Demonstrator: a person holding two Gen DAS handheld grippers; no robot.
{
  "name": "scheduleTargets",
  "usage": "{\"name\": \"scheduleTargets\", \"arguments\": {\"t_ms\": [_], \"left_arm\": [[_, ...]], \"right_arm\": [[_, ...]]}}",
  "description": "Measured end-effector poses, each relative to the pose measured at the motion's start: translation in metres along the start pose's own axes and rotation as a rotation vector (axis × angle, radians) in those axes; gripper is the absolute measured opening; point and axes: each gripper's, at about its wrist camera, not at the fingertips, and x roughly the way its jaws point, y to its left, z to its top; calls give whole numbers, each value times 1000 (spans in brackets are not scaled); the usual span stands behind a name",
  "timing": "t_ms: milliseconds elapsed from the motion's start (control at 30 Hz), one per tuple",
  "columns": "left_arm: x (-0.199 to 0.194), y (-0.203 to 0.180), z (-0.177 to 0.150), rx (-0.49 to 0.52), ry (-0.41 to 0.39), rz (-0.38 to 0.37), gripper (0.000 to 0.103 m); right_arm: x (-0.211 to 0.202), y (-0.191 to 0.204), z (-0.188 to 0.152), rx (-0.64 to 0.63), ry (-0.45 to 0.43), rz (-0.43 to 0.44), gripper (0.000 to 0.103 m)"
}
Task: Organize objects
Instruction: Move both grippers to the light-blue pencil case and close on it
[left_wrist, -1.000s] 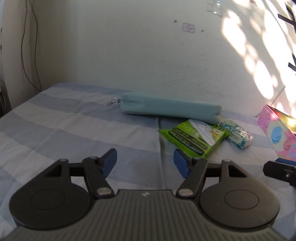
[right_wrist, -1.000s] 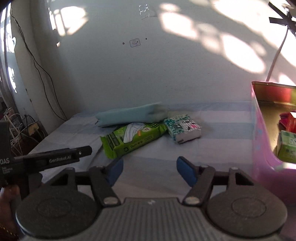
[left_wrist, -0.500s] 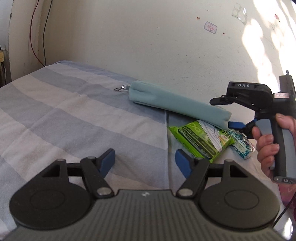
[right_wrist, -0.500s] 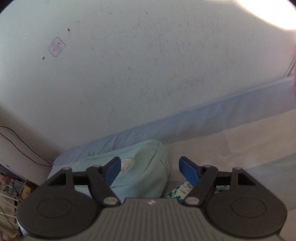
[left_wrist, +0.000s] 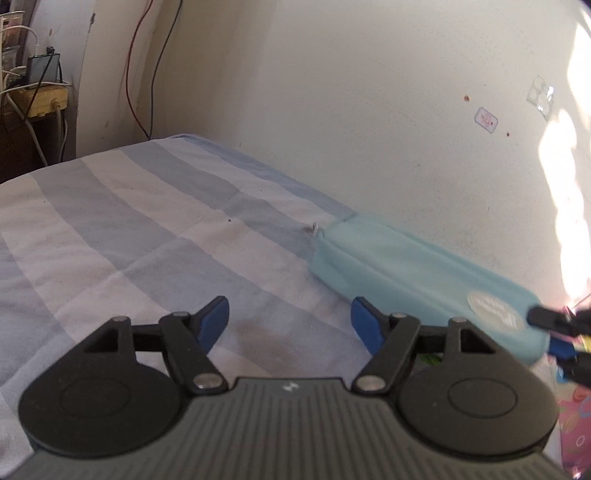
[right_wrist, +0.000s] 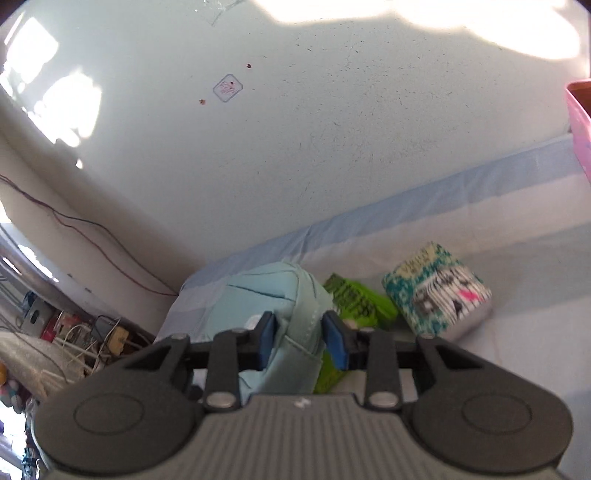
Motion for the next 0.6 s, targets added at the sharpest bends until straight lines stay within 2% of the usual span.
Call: {"name": "scheduleTargets", "arguments": {"t_ms": [67, 167, 267, 333, 400, 467, 533, 600], "left_arm": [[-4, 3, 2, -15, -22, -17, 77], [-7, 1, 2, -11, -18, -102, 77], [-6, -13, -4, 54, 47, -271, 76], [-8, -27, -11, 123, 116, -427, 75], [-11, -40, -19, 180, 166, -537, 74], [-16, -51, -26, 230, 197, -593, 72], [-20, -60, -32, 254, 236, -638, 72], [-25, -69, -38, 273, 281, -667, 72]], "right_arm": [[-28, -6, -19, -16, 10, 19, 29], [-75, -24, -47, -5, 10, 36, 29], [-121, -43, -70, -16, -27, 1, 29], [-155, -56, -84, -23, -64, -34, 32], [-188, -65, -100, -49, -125, -121, 37], [-212, -69, -115, -93, -184, -207, 65], [-227, -70, -133, -136, -218, -259, 71], [-228, -68, -146, -185, -215, -288, 73]]}}
